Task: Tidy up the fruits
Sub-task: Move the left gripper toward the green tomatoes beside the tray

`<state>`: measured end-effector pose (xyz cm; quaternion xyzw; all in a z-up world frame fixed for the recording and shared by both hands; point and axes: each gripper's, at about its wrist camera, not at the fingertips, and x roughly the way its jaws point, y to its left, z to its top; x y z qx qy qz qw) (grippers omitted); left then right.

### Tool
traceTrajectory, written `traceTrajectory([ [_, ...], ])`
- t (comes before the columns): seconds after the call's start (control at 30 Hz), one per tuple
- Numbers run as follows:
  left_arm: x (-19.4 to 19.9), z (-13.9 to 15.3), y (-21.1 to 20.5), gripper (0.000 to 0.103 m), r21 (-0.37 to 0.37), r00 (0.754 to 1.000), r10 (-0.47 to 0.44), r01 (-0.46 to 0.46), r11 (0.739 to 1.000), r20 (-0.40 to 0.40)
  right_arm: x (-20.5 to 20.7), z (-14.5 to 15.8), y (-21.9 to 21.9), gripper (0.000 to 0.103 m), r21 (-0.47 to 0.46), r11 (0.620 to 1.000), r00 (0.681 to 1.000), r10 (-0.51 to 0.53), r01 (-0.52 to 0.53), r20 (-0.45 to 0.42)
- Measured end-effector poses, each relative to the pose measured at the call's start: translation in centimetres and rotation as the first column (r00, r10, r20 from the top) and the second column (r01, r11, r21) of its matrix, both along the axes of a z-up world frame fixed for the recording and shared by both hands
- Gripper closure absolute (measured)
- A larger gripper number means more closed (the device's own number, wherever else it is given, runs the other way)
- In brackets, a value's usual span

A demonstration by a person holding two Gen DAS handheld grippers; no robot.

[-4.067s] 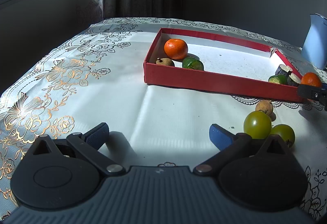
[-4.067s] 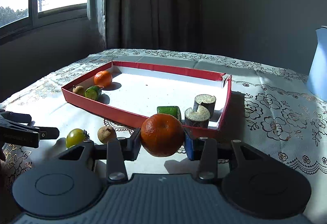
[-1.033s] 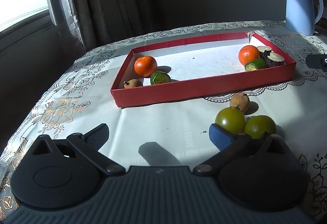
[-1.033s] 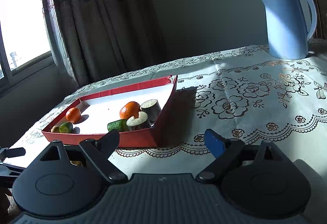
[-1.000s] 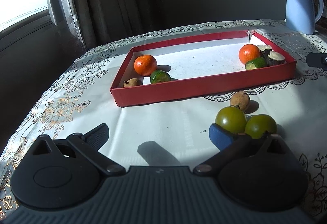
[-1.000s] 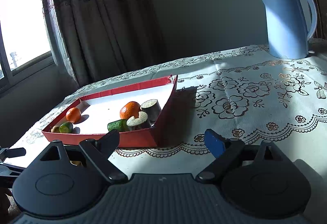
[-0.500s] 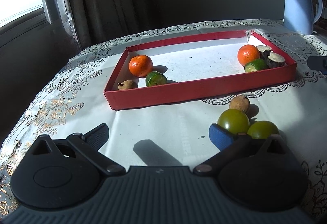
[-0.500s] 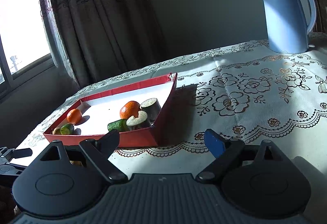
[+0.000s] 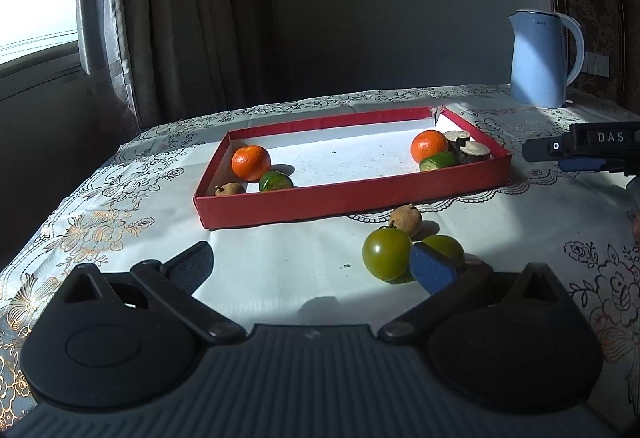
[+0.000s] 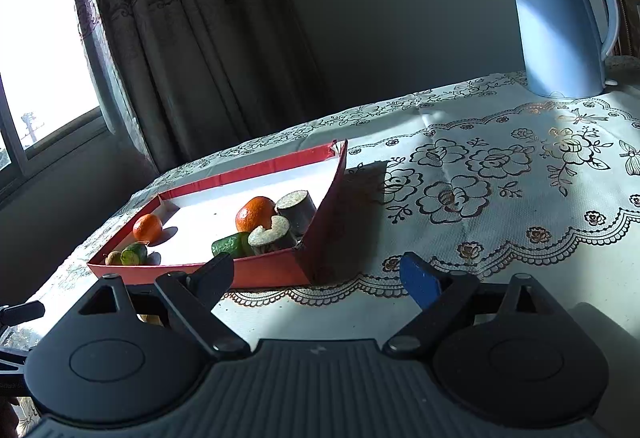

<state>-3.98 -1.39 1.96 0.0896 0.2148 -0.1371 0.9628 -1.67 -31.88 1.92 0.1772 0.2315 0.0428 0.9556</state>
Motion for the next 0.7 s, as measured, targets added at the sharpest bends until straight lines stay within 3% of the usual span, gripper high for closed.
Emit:
traceTrajectory([
  [0.23, -1.6, 0.6, -2.0, 0.001, -0.037, 0.995, -0.1, 0.1, 0.994, 0.003, 0.0, -0.1, -0.2, 0.013, 0.009, 1.0, 1.0, -0.003, 0.003, -0.002],
  [0.33, -2.3, 0.3, -3.3, 0.014, -0.049, 0.987, -0.157, 0.156, 0.987, -0.026, 0.0, -0.1, -0.2, 0.013, 0.011, 1.0, 1.0, -0.003, 0.003, -0.003],
  [0.5, -2.3, -0.4, -5.1, 0.022, -0.047, 0.976, -0.209, 0.207, 0.977, -0.054, 0.0, -0.1, -0.2, 0.013, 0.011, 1.0, 1.0, -0.003, 0.003, -0.004],
  [0.57, -2.2, -0.5, -5.5, 0.03, -0.054, 0.972, -0.224, 0.22, 0.974, -0.065, 0.1, -0.2, -0.2, 0.013, 0.014, 1.0, 1.0, -0.003, 0.003, -0.007],
  [0.7, -1.8, -0.8, -6.1, 0.032, -0.048, 0.969, -0.238, 0.235, 0.971, -0.072, 0.1, -0.3, -0.2, 0.013, 0.019, 1.0, 1.0, 0.0, 0.0, -0.012],
])
